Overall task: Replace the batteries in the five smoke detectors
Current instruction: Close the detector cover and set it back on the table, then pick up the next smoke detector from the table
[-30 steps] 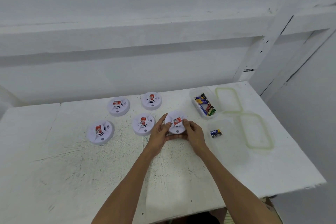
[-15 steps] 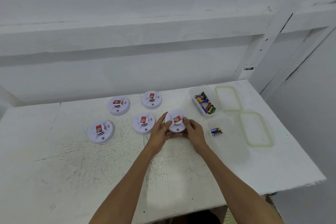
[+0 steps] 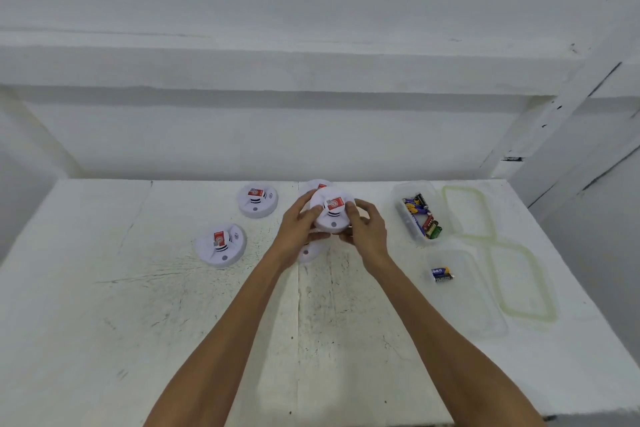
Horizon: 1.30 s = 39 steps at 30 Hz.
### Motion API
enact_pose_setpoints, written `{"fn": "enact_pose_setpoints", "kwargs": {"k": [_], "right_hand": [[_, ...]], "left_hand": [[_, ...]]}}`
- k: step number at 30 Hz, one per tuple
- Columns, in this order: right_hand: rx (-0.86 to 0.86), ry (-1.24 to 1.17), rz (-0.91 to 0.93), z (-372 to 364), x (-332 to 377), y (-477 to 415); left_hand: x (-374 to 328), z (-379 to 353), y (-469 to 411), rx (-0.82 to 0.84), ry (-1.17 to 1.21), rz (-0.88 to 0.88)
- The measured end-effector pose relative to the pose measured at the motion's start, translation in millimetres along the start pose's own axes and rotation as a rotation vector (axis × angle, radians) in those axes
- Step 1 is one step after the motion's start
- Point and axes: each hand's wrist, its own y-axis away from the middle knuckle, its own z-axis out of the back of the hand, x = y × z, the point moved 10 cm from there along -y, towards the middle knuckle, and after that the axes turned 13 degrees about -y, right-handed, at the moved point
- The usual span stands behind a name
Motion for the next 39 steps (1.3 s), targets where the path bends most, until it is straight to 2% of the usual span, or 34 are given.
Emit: {"fn": "enact_pose_setpoints", "kwargs": {"k": [9,18,29,35,39], "right_hand": [[0.175,0.157,0.042,-107.2,24.9,-16.9],[0.341,0.204,-0.06,-211.0,1.1,-19.5],[0.349,0.198,-0.229,-276.3,-39.0,-22.9],[0.361,0.255,-0.235,-288.8,-57.1,-27.9],[0.367,0.375,-0.197,-288.3,-64.4,-28.1]], "left_hand": [[-31.3,106.4,-13.4,-0.174,-0.107,-0.066],[-27.4,208.1,-5.7,-0.384,-0.114,-0.016],[-8.8,271.0,-4.3,-0.487,-0.055,0.055],[12.5,288.8,-8.7,-0.544,-0.069,0.084],[31.9,292.9,-8.7,-0.561,-0.128,0.128]]}}
